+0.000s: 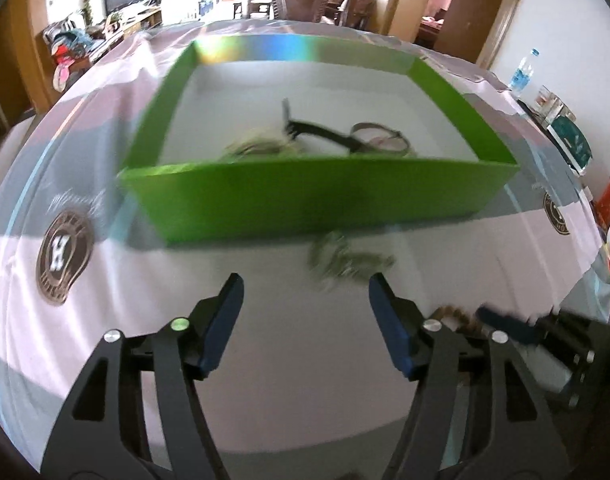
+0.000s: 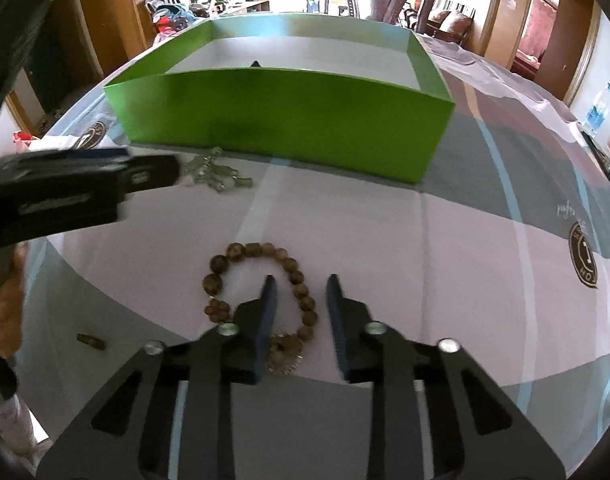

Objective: Organize jewelry

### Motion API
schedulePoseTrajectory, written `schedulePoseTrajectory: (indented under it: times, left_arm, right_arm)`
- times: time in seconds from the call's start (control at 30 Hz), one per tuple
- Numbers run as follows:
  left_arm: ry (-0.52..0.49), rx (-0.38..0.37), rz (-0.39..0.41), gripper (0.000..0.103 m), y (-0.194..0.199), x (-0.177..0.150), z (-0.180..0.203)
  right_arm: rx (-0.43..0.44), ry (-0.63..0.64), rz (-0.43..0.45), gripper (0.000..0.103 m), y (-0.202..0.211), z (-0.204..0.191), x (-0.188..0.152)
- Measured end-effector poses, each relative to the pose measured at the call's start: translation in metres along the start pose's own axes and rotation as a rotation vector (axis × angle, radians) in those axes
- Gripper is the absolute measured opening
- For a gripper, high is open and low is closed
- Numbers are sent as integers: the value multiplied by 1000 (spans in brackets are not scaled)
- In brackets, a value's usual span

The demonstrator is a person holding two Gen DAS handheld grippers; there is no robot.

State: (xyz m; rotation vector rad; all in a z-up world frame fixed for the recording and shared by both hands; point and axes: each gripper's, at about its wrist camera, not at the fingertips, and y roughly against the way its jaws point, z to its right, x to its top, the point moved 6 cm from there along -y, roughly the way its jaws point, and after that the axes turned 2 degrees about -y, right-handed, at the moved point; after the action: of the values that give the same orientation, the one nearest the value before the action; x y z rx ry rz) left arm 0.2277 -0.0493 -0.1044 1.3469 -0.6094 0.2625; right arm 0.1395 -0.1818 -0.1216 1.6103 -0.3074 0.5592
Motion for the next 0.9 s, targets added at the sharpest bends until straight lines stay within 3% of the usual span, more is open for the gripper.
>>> schedulePoseTrajectory:
  times: [0.07,0.13,0.17,0.3,0.4,0.63,0.9]
  left_arm:
    - [-6,5,-3,67,-9,9,6]
    - [-2,2,-23,60,-20,12,8]
    - [2,-1,-40,41,-26,13,7]
    - [8,-19,-36,16,-26,8,0]
    - [11,-28,-21,15,-18,-3,-6]
    - [0,36,7,15,6,-38,-12]
    - [-11,58,17,15,27,-67,-20]
  right_arm:
    - [6,14,5,10,0,-4,-1]
    - [8,19,12,9,1,-6,-1]
    - [17,18,15,8,1,-7,-1]
    - [48,4,41,8,8,-3,0]
    - [50,-26,83,8,20,4,6]
    - [31,-83,156,8,43,22,16]
    - [89,-55,177,8,58,-1,17]
